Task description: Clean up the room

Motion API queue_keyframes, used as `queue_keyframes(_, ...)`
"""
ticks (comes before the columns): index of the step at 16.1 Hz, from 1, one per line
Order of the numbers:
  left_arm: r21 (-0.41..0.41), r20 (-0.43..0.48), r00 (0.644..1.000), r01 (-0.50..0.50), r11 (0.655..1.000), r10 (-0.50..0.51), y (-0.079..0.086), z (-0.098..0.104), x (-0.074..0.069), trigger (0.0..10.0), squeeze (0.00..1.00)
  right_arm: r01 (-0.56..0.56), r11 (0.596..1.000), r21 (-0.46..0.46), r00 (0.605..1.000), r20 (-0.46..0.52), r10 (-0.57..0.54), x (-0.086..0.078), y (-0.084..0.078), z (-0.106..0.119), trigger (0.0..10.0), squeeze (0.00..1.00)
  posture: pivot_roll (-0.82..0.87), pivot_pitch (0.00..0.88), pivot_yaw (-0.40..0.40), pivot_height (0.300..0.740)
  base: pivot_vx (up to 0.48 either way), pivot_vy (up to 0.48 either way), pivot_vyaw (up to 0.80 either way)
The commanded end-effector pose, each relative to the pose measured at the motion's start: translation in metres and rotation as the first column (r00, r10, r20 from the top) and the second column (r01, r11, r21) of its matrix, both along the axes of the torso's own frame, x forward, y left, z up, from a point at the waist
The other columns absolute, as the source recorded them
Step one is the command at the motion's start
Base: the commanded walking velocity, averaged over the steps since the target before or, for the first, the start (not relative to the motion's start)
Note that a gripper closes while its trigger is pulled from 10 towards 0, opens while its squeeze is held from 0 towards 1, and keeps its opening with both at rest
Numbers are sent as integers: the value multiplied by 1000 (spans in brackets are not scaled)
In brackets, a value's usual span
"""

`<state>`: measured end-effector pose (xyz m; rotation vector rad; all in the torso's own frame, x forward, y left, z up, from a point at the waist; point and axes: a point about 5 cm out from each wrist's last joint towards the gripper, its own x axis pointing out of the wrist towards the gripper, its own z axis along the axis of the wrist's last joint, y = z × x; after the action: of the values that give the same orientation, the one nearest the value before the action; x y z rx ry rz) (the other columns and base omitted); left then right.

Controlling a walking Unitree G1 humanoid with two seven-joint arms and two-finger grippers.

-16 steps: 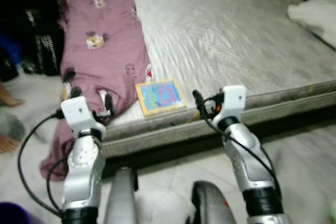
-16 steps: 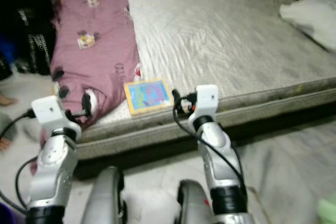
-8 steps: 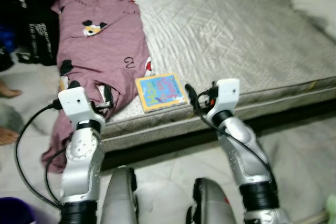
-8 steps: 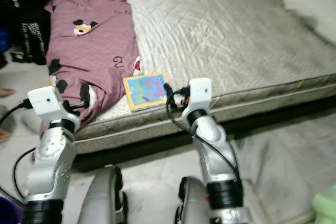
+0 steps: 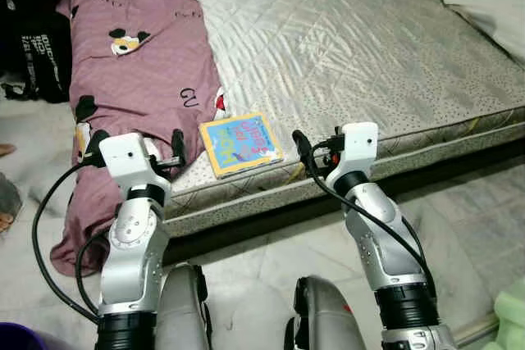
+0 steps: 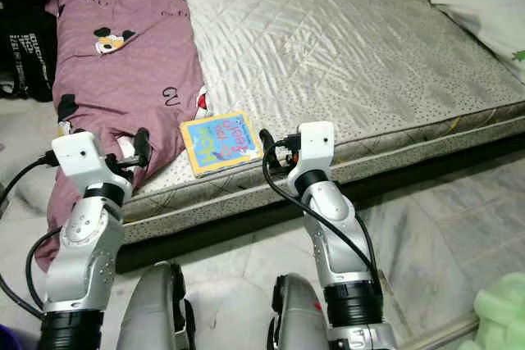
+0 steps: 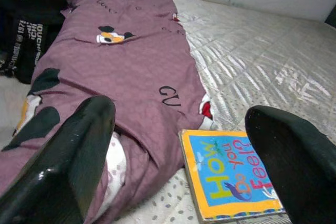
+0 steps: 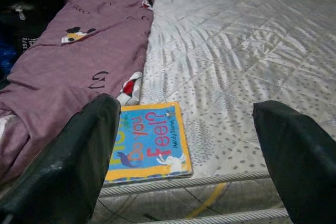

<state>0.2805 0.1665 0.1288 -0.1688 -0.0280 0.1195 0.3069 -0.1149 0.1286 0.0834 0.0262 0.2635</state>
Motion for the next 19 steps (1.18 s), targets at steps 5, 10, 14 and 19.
queue_keyframes(5, -3, -4, 1000, 19, 1000, -19, -3, 0, -1, 10000, 0, -1, 1000, 6, 1000, -13, 1, -2, -3, -2, 10000, 0, -101, 148, -27, 636, 270, 0, 0)
queue_keyframes(10, -2, -18, 999, 30, 1000, -30, -5, -2, -2, 10000, 0, -24, 1000, 10, 999, -24, 24, -3, -2, -4, 10000, 0, -101, 144, -27, 628, 325, 0, 0)
queue_keyframes(14, 1, -31, 999, 25, 1000, -25, -6, -4, -2, 10000, 0, -25, 1000, 18, 999, -38, 25, -4, -2, -6, 10000, 0, -99, 140, -26, 616, 0, 0, 0)
queue_keyframes(19, -5, -31, 999, 24, 1000, -24, -8, -3, -1, 10000, 0, -28, 999, 19, 999, -45, 29, -4, -2, -7, 10000, 0, -100, 138, -26, 576, 0, 0, 0)
